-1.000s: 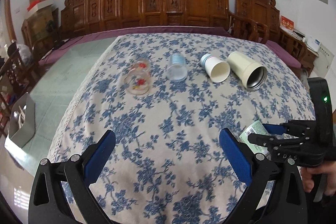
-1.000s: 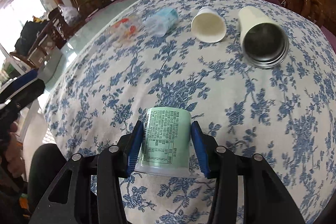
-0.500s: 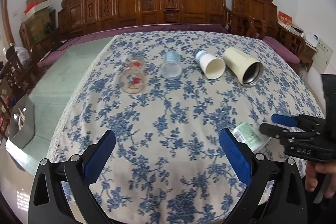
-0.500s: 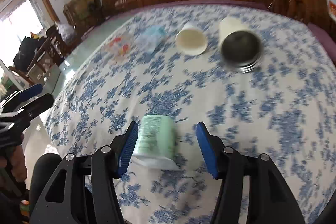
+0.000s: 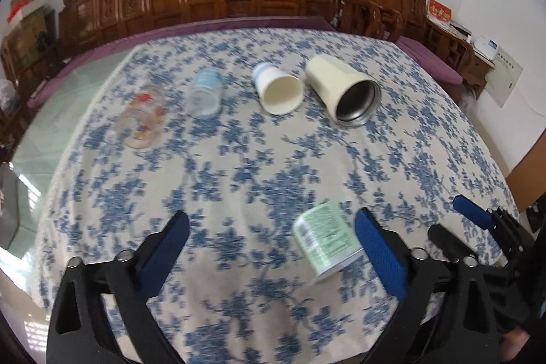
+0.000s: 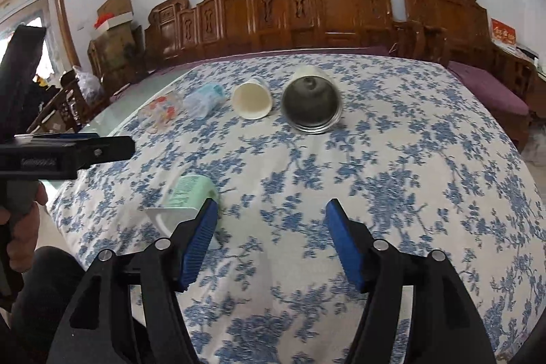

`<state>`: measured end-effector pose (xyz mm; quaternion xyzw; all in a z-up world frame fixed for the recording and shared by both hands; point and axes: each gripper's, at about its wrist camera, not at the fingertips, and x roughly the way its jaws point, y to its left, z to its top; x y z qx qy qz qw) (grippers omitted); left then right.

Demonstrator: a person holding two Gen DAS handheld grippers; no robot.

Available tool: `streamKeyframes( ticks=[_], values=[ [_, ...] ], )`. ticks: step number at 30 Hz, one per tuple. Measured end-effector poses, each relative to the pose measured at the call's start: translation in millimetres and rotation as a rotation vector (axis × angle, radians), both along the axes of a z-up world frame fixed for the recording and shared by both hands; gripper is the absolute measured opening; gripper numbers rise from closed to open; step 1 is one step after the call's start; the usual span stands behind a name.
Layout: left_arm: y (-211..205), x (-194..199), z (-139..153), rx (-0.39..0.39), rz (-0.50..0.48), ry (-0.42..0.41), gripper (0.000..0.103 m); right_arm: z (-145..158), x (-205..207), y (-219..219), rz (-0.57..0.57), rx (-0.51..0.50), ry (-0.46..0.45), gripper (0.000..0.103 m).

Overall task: Flip cup upside down
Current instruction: 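Carry the cup toward the left gripper and rotate it over, then grasp the pale-green cup with the left gripper while the right gripper releases it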

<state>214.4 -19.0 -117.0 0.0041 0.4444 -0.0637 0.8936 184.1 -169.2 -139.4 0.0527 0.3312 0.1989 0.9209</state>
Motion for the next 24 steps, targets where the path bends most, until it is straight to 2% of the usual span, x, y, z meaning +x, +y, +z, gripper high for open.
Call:
streamKeyframes(
  ticks=[4,7,20,24],
  values=[
    [-14,18,-14,-0.043,-0.007,0.086,0.077,-11,1,-9,-0.008,0.008,0.014,0.07],
    [-23,31,-26,-0.056,0.0,0.147,0.073,-18,4,-13,-0.005,0.019,0.034,0.07],
    [-28,63,-66,-0.114,0.063,0.373,0.064,-18,0,-19,-0.002,0.062,0.031,0.07],
    [-24,68,-72,-0.17,0.079,0.417,0.064,-18,-1,-20,0.0,0.064,0.026,0.07]
  ],
)
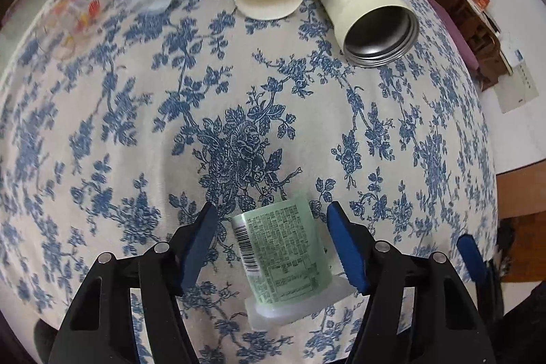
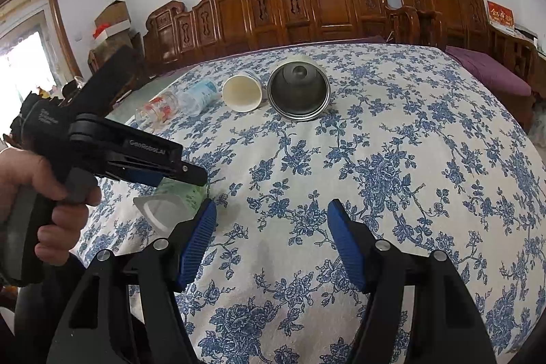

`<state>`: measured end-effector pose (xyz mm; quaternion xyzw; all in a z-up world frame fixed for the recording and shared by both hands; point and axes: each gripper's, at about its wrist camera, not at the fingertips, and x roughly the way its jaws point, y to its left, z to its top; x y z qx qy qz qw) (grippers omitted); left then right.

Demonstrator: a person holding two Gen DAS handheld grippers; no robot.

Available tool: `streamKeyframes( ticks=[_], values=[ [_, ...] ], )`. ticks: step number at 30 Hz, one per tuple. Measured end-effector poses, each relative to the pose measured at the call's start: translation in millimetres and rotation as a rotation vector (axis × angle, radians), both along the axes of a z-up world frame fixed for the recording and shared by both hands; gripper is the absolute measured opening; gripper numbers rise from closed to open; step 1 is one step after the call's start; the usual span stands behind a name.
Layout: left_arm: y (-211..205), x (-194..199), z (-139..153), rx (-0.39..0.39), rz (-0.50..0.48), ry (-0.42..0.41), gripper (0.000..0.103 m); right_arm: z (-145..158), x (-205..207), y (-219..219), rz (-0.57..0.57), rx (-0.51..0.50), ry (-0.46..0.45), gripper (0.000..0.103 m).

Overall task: Flip cup upside down
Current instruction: 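Grasp the pale-green cup with the left gripper while the right gripper releases it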

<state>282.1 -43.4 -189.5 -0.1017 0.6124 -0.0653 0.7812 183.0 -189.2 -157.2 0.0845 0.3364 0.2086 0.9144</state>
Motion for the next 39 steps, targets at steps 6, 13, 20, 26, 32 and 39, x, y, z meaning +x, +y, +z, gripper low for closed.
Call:
streamKeyframes(
  ticks=[6,13,20,26,32,39],
  values=[
    [0,6,-10,-0.014,0.01,0.044,0.049,0,0,2,0.0,-0.001,0.0,0.07],
    [-3,7,7,0.016,-0.004,-0.047,0.048,-2,0,4,0.008,-0.002,0.003,0.07],
    [-5,17,35,0.093,-0.033,-0.218,0.048,-6,5,3,0.009,0.006,0.017,0.07],
    [-7,40,36,0.161,-0.041,-0.309,0.048,-10,8,2,0.006,0.018,0.035,0.07],
    [-11,59,20,0.226,-0.054,-0.35,0.048,-12,11,0,0.007,0.032,0.043,0.07],
    [-15,46,15,0.27,-0.085,-0.401,0.048,-12,16,-4,-0.001,0.062,0.055,0.07]
  ],
)
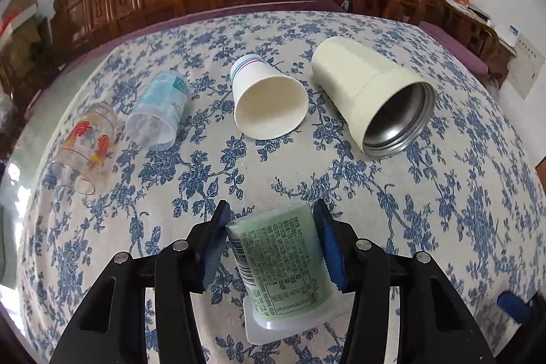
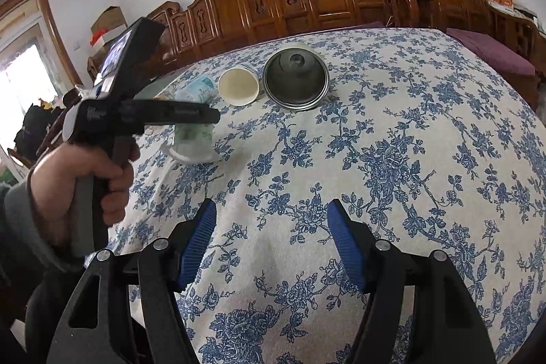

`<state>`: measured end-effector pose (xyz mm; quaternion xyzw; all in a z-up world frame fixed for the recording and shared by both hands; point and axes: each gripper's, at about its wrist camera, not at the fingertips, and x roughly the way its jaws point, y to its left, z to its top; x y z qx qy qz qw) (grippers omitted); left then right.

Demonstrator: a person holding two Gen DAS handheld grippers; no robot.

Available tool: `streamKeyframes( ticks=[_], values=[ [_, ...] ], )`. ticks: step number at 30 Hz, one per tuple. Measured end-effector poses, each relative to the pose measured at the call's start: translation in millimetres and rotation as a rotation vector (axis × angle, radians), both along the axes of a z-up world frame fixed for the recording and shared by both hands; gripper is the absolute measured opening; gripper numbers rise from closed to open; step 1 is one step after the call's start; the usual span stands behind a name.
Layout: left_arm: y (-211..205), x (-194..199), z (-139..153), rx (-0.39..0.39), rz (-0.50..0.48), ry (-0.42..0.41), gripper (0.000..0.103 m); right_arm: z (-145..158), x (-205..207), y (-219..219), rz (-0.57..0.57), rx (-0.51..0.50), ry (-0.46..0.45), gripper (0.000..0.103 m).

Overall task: Flip cup upside down
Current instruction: 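Grasp the pale-green cup with the left gripper while the right gripper releases it, then lower the cup upside down onto the cloth and open the left gripper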

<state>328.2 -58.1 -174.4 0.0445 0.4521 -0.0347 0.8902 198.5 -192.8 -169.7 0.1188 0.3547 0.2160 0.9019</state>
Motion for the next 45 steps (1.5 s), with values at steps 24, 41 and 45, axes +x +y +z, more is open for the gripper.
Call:
streamKeyframes(
  ticks=[24,41,45],
  values=[
    [4,-70,1,-0.049,-0.056,0.026,0.055,-2,-1,2,-0.014,-0.045,-0.004,0.07],
    [49,-144,44,-0.106,0.019,-0.046,0.094,14,-18,15,-0.046,-0.108,-0.045,0.087],
    [59,-164,56,-0.1,0.036,-0.08,0.094,24,-26,19,-0.05,-0.109,-0.048,0.097]
  ],
)
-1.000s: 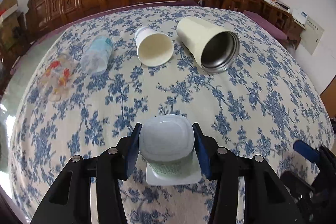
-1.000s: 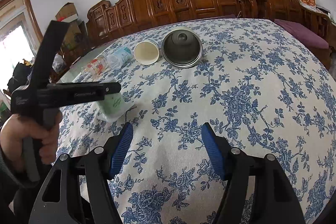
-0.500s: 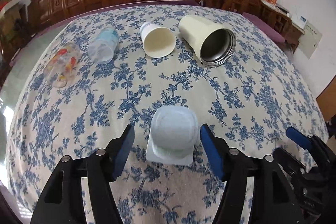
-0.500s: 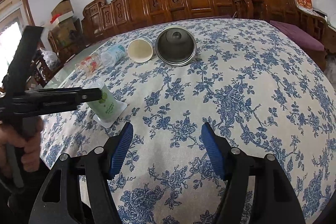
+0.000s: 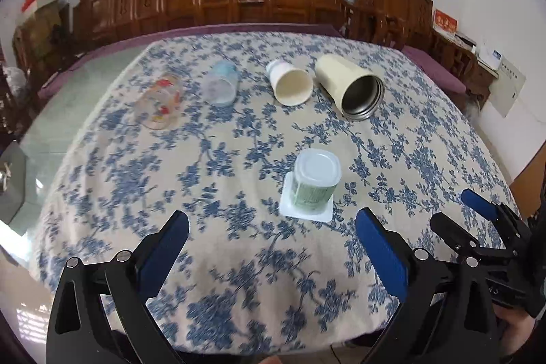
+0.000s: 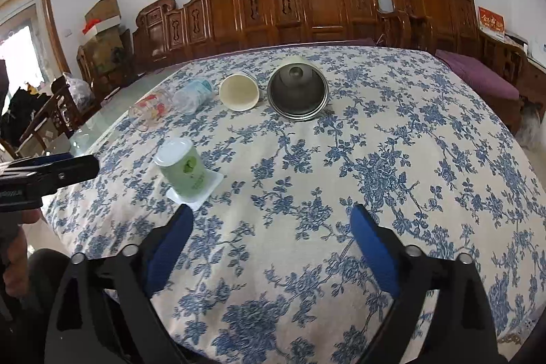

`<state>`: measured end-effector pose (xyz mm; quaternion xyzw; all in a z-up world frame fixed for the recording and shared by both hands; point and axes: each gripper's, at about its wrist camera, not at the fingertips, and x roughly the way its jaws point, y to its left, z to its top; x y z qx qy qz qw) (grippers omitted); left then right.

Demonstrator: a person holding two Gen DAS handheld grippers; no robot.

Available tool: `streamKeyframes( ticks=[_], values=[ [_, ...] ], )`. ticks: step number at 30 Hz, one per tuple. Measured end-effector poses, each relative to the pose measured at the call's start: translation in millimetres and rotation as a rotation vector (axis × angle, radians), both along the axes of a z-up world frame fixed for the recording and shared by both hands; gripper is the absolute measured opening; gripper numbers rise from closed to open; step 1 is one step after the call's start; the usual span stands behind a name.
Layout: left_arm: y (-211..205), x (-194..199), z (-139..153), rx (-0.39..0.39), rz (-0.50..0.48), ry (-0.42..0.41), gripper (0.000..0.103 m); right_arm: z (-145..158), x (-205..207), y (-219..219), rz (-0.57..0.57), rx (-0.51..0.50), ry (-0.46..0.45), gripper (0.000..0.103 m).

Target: Flip cup upside down

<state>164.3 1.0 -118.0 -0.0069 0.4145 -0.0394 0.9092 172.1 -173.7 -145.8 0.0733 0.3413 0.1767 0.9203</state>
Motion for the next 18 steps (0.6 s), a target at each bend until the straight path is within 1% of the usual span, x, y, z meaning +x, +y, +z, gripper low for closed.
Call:
streamKeyframes(
  ticks=[1,6,9,12,14,18],
  values=[
    [2,-4,3,-0.004,0.005,-0.004,0.094,2,-3,1,-0.005,0.004,0.003,0.1],
    [6,-25,16,-0.022,0.006,-0.02,0.094,14,-21,4,-0.025,0.011,0.017,0.101],
    [9,-41,28,-0.017,0.012,-0.054,0.094,25,-32,3,-0.022,0.033,0.018,0.101],
    [13,-54,40,-0.028,0.014,-0.086,0.094,42,-47,6,-0.021,0.02,-0.013,0.101],
    [16,-64,49,-0.031,0.016,-0.121,0.094,52,-54,6,-0.023,0.017,-0.036,0.101],
    [21,-85,70,-0.031,0.032,-0.198,0.094,85,-77,2,-0.031,0.017,-0.12,0.101]
  ],
)
